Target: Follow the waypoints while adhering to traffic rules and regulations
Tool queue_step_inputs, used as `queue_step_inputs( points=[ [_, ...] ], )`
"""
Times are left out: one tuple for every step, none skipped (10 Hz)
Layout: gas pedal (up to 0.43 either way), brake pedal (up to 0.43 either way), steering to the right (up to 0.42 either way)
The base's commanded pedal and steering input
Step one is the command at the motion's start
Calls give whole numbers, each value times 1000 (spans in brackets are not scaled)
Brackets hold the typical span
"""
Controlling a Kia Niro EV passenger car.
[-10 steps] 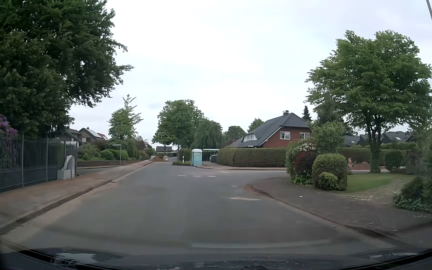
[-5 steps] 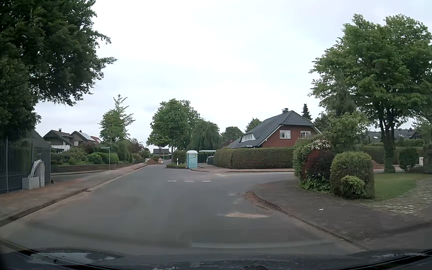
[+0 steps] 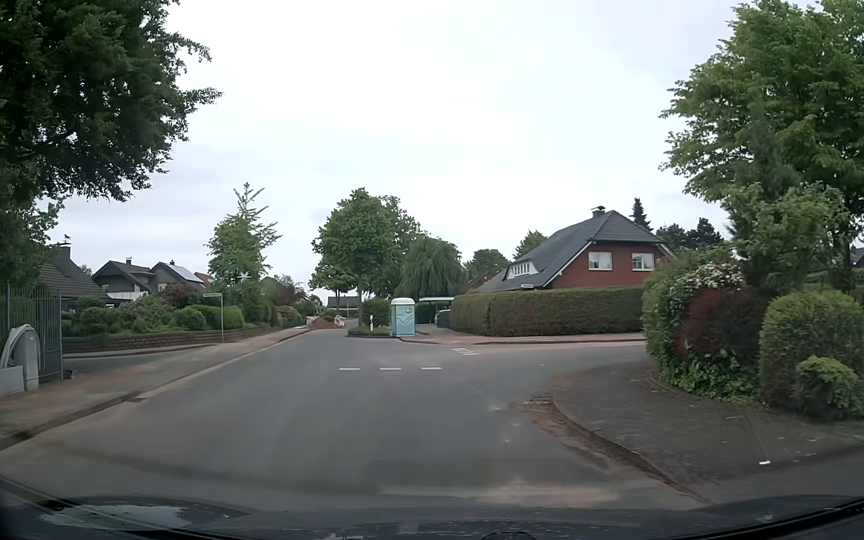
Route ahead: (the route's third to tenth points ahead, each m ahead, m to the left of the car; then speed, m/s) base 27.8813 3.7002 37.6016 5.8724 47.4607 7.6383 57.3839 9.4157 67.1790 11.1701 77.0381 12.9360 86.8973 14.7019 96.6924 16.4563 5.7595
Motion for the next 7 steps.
queue_step_inputs(
  points=[
    [0, 0, -85],
    [0, 0, -88],
    [0, 0, -88],
    [0, 0, -88],
    [0, 0, -84],
    [0, 0, -77],
    [0, 49, -70]
  ],
)
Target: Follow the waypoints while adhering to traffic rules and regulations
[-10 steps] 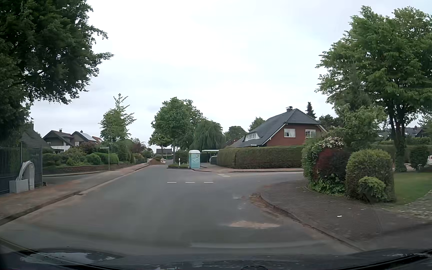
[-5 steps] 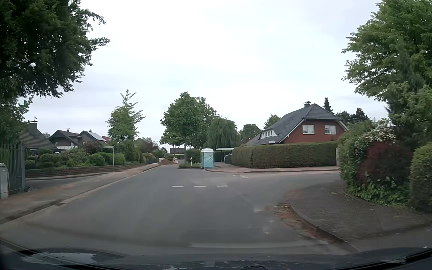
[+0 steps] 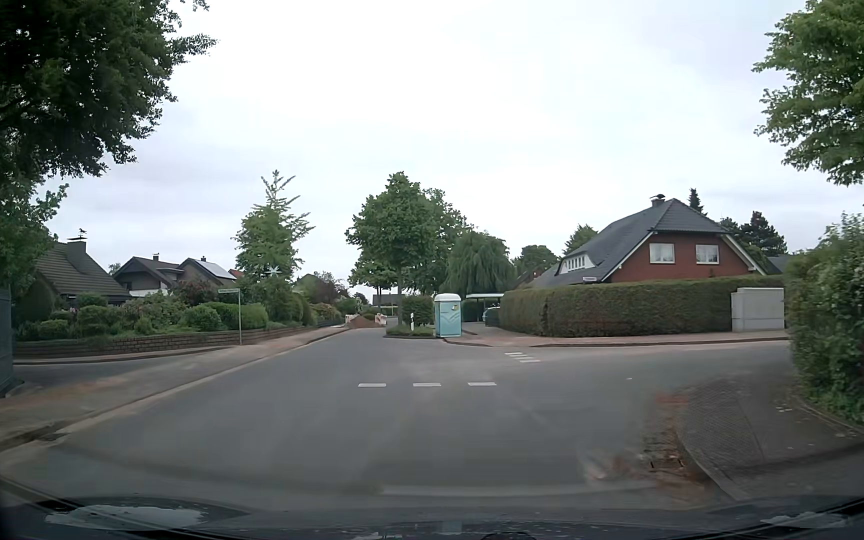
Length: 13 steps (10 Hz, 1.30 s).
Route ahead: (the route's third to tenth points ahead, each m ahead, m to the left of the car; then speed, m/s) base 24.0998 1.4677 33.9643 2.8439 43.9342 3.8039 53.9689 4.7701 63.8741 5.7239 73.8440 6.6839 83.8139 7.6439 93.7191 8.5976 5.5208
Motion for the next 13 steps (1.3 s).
queue_step_inputs(
  points=[
    [0, 140, -61],
    [0, 177, -52],
    [0, 189, -46],
    [0, 207, -41],
    [0, 220, -39],
    [0, 226, -37],
    [0, 226, -33],
    [0, 220, -28],
    [0, 220, -26],
    [0, 220, -24],
    [0, 220, -24],
    [0, 220, -23],
    [0, 213, -23]
  ],
)
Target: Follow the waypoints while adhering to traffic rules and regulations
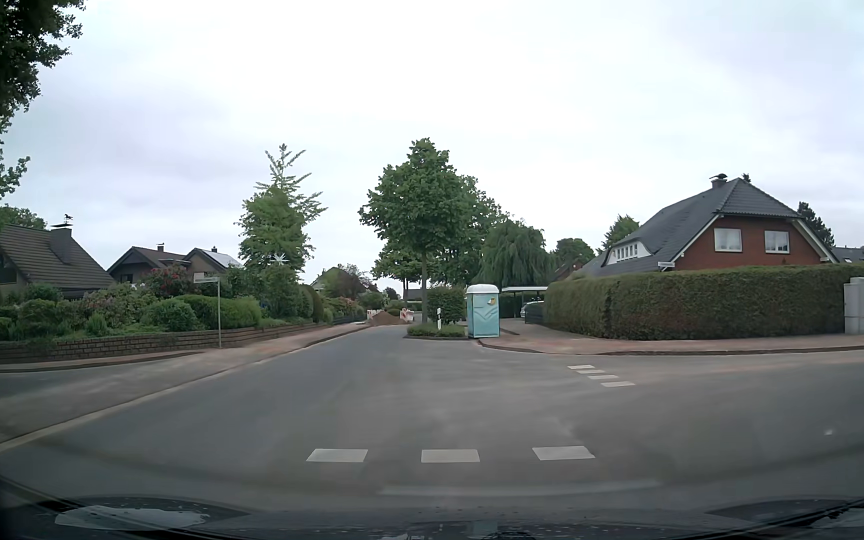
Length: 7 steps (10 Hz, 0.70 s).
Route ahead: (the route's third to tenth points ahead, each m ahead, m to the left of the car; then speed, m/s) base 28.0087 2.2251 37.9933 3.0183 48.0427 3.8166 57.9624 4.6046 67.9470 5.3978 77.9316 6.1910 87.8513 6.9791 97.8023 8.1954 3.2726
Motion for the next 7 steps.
queue_step_inputs(
  points=[
    [0, 12, -22],
    [0, 0, -21],
    [0, 0, -21],
    [118, 0, -21],
    [197, 0, -21],
    [240, 0, -19],
    [240, 0, -15]
  ],
)
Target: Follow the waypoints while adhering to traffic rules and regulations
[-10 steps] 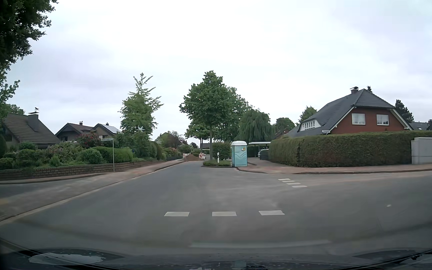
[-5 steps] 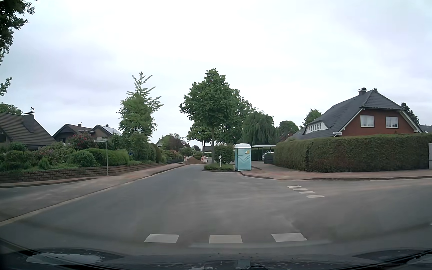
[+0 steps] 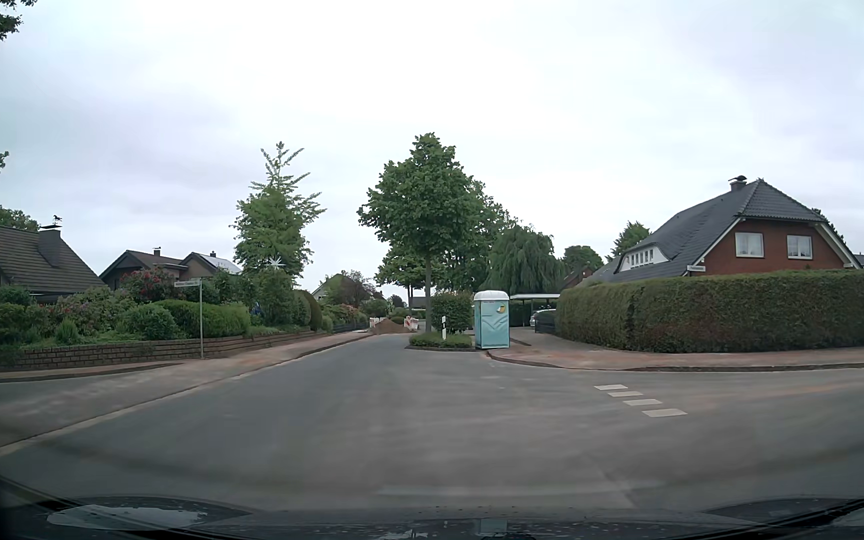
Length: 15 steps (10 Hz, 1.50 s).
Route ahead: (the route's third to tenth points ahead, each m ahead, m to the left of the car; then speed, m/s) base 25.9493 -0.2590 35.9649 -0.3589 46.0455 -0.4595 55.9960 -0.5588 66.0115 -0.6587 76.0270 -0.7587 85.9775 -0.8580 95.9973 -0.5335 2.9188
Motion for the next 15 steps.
queue_step_inputs(
  points=[
    [248, 0, -12],
    [280, 0, -10],
    [311, 0, -10],
    [319, 0, -13],
    [319, 0, -14],
    [319, 0, -15],
    [319, 0, -15],
    [319, 0, -14],
    [319, 0, -11],
    [319, 0, -9],
    [319, 0, -9],
    [319, 0, -10],
    [319, 0, -13],
    [319, 0, -19],
    [319, 0, -23]
  ],
)
